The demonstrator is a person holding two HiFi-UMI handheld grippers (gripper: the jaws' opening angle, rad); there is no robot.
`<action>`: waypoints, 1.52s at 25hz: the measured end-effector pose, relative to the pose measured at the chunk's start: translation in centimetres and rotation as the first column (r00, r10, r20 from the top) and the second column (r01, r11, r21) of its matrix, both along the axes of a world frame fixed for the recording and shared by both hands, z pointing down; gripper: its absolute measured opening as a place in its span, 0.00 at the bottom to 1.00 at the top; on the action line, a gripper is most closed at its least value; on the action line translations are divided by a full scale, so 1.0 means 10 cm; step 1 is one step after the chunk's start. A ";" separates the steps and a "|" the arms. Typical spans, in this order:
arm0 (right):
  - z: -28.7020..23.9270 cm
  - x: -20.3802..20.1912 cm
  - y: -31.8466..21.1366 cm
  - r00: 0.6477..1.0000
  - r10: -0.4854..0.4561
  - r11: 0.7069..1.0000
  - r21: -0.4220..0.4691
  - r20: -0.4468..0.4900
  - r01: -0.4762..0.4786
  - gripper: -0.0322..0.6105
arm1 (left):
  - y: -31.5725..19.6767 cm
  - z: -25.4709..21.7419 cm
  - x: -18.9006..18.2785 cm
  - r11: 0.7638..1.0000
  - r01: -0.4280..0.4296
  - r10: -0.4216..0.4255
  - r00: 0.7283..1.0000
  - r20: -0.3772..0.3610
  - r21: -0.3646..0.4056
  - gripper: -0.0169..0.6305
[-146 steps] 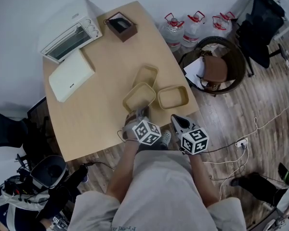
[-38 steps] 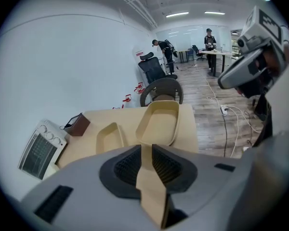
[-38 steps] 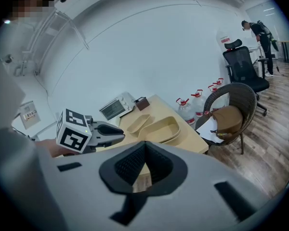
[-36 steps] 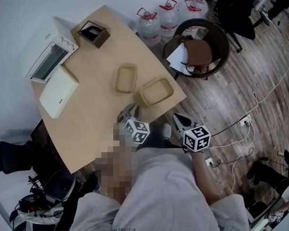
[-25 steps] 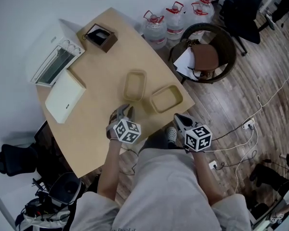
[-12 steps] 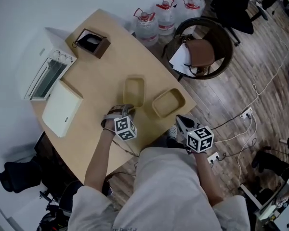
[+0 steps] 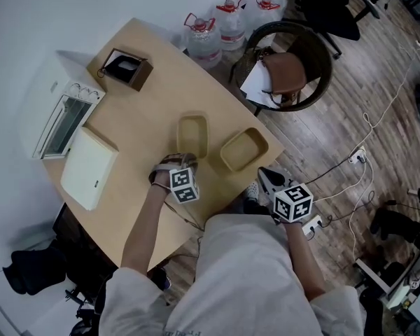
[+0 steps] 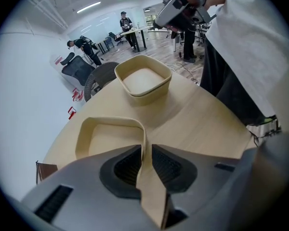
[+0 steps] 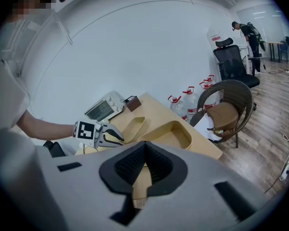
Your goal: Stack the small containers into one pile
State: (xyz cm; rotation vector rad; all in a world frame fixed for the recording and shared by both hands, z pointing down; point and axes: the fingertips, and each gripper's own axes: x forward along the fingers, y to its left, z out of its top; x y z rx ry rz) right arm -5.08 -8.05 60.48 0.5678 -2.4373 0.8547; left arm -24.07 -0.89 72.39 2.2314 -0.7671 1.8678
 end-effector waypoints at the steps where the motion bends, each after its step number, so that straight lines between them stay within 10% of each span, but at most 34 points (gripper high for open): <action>1: 0.00 -0.01 0.02 1.000 -0.001 1.000 -0.001 0.000 0.001 0.06 | 0.01 0.02 0.00 1.000 -0.007 0.007 1.000 0.004 -0.002 0.12; 15: 0.01 -0.59 0.59 0.981 -0.192 0.980 0.044 -0.023 0.193 0.06 | -0.06 0.08 0.03 0.997 -0.071 0.071 0.997 0.023 0.017 0.09; 38: 0.06 -0.14 0.68 0.993 -0.114 0.993 0.031 0.008 0.113 0.06 | -0.07 -0.06 0.08 0.995 -0.093 0.089 0.990 0.109 0.037 0.05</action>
